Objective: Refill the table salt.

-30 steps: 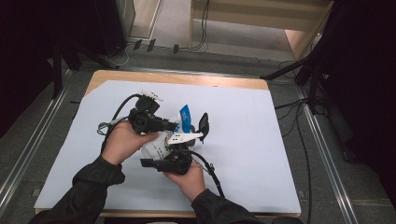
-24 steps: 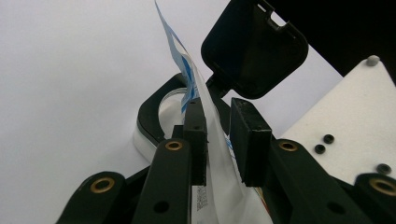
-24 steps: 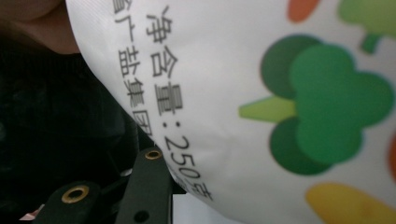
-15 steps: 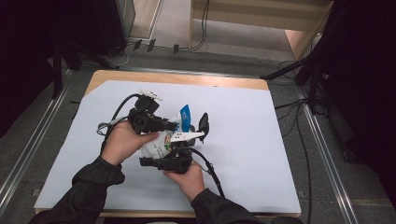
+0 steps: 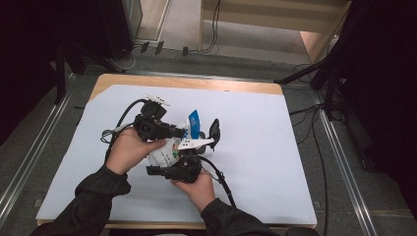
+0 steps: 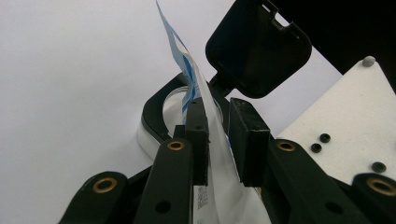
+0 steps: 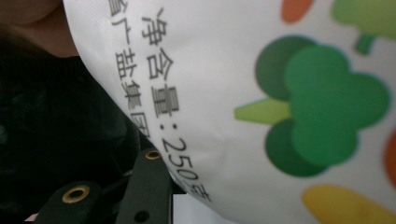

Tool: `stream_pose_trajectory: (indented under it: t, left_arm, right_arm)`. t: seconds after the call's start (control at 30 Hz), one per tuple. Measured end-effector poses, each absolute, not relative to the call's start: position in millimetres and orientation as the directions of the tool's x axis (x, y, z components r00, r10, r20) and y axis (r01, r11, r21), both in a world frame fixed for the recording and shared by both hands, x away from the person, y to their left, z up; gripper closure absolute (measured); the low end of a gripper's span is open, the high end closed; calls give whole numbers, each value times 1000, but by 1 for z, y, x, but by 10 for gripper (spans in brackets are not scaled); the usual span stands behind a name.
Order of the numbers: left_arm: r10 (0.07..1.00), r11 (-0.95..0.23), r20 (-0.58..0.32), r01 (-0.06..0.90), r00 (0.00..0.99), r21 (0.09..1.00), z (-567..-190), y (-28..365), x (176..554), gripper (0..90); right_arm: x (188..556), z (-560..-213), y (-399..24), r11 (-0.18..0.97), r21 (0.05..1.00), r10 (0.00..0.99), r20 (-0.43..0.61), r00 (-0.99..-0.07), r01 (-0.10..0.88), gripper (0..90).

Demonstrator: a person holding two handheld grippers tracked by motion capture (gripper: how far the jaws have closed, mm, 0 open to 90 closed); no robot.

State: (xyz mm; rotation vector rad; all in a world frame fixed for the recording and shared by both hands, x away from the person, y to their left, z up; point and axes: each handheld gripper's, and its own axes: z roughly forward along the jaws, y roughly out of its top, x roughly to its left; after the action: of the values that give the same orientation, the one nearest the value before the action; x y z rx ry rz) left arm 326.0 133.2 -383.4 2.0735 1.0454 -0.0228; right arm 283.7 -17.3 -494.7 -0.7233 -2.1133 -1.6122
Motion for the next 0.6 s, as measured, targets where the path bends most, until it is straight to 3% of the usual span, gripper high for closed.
stream_pose_trajectory:
  t: [0.37,0.6]
  left_arm:
    - [678,-332,-348,691,648,642,-383,134,325,798]
    - [676,-332,-351,693,648,640,-383,134,326,805]
  right_arm:
    - [280,-491,-14,238,798,198,519,-832,554,636]
    - [282,-492,-15,228,776,190,557,-809,588,682]
